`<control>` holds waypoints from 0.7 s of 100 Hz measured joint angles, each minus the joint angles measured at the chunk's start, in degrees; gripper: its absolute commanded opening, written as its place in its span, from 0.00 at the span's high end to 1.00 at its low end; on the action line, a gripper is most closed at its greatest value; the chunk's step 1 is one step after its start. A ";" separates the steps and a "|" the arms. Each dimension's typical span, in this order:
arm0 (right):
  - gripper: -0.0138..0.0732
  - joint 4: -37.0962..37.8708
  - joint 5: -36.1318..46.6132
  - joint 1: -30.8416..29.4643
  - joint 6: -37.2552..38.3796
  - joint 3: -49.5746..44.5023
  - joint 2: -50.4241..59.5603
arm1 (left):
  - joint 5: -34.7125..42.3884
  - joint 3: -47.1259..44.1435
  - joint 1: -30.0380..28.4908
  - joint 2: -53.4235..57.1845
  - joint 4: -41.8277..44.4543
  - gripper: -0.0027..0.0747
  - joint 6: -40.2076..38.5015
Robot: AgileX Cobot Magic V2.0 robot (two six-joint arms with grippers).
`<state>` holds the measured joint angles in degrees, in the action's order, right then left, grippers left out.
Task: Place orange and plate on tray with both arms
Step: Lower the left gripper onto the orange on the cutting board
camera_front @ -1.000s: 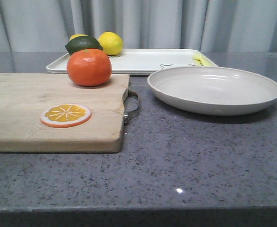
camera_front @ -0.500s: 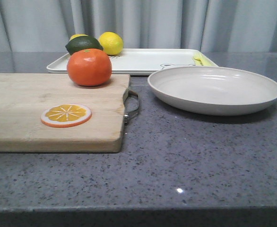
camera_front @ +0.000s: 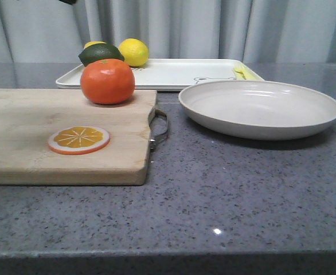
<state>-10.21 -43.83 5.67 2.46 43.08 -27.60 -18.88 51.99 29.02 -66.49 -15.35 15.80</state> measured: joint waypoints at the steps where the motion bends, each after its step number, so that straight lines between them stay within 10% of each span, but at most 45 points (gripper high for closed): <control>1: 0.31 0.00 0.00 0.00 0.00 0.00 0.00 | 0.23 0.01 0.12 -0.49 -0.01 0.16 0.00; 70: 0.31 0.00 0.46 0.00 0.00 0.00 0.00 | 6.15 10.01 0.94 -19.55 -2.00 0.16 0.00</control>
<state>-10.21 -43.37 5.67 2.46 43.08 -27.60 -12.73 62.00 29.96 -86.04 -17.34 15.80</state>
